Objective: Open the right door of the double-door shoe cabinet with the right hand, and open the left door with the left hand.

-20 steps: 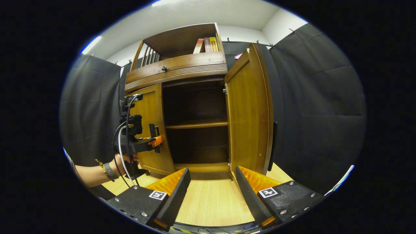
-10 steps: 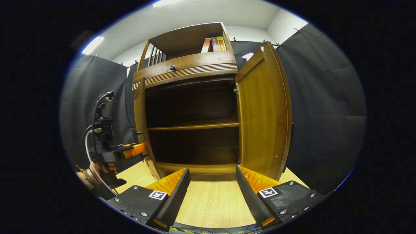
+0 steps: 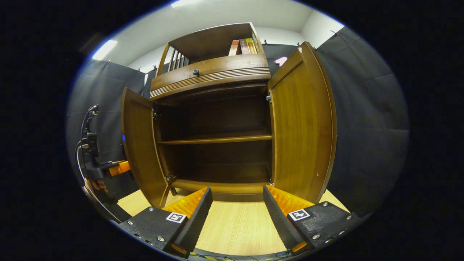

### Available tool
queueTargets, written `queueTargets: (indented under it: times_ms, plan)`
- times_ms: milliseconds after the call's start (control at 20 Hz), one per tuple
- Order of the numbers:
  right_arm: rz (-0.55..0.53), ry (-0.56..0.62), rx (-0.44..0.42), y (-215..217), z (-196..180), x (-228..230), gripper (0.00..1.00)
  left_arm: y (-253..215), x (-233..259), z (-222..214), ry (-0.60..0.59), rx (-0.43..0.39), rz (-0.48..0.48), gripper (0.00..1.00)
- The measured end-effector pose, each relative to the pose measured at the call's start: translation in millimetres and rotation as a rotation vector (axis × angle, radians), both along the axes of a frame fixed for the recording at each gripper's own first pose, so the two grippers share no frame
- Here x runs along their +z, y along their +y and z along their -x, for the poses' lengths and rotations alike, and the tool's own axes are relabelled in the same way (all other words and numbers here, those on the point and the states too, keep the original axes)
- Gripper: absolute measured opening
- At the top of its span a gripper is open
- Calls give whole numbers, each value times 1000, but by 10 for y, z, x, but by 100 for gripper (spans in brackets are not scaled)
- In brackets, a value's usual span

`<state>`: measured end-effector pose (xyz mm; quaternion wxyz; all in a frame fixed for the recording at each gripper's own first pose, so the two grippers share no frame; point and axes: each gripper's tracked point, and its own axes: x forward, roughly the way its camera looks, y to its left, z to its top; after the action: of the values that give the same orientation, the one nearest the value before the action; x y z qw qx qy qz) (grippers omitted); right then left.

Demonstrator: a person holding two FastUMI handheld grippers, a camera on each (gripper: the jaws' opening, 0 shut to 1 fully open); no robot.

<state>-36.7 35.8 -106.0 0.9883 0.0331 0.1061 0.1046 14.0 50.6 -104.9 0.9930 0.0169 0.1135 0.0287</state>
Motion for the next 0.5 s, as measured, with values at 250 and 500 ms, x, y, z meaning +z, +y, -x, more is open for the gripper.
queueTargets:
  times_ms: [250, 500]
  plan:
    - [1, -4, -35, -121, -92, 34, 98, 511, 183, 56, -53, -26, 49, 12]
    - [37, -25, -80, -290, -147, 123, 98, 812, 180, 35, -34, -133, 1, 8]
